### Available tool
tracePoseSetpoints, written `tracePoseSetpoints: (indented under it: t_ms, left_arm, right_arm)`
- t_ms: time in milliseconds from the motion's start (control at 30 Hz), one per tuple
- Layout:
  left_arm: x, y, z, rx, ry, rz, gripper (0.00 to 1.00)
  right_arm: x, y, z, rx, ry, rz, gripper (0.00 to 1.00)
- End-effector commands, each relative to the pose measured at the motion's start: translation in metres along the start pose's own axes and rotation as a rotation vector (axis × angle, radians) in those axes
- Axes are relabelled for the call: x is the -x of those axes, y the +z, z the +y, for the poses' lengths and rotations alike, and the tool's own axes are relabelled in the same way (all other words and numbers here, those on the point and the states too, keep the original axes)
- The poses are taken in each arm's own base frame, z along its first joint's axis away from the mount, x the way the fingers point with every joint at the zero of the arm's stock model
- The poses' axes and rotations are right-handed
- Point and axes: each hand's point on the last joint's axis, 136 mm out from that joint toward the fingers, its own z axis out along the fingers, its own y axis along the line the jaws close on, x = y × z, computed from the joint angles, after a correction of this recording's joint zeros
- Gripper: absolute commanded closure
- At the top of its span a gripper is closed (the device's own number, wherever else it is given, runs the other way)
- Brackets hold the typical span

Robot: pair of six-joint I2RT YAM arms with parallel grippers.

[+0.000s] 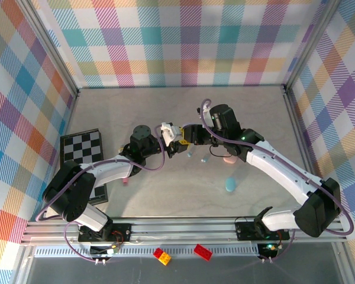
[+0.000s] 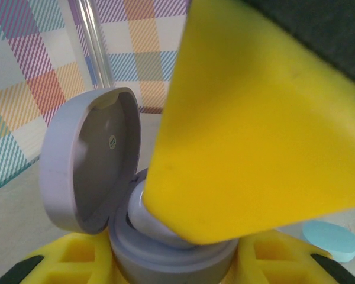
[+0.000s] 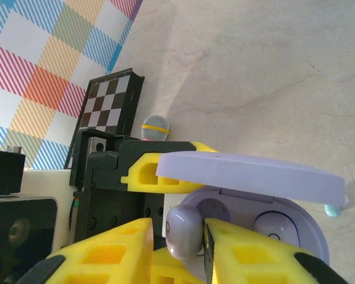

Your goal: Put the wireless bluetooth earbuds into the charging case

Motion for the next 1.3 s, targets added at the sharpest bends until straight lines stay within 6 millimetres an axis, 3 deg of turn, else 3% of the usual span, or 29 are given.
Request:
tracePoseSetpoints:
  t_ms: [0,200,567,867,1067,1267]
  left_arm:
    - [0.028,0.003,0.002,0.000,0.057,-0.080,0.65]
    - [0.029,0.004,0.001,-0.007,0.047,-0.087,0.65]
    - [0.025,0.003,-0.003,-0.026,0.044,-0.064,0.65]
    - [0.029,-0.003,-0.009,-0.038,0.057,-0.065,0.65]
    - [0.041,0.000,-0.002,-0.018,0.055,-0.103,0.65]
    - [0.044,0.000,0.004,0.012,0.036,-0.109,0.65]
  right_arm:
    - [0.006,-0.004,-0.004,-0.034,0.008,-0.017,0.67]
    - [0.011,-0.013,0.004,-0.008,-0.020,-0.044,0.62]
    - [0.028,-0.047,0.049,0.162,-0.188,-0.135,0.51]
    - [0.057,-0.029,0.035,0.067,-0.172,-0.088,0.47]
    - [0.050,-0.016,0.028,0.058,-0.148,-0.034,0.44]
    - [0.042,-0.025,0.029,0.075,-0.133,-0.029,0.43]
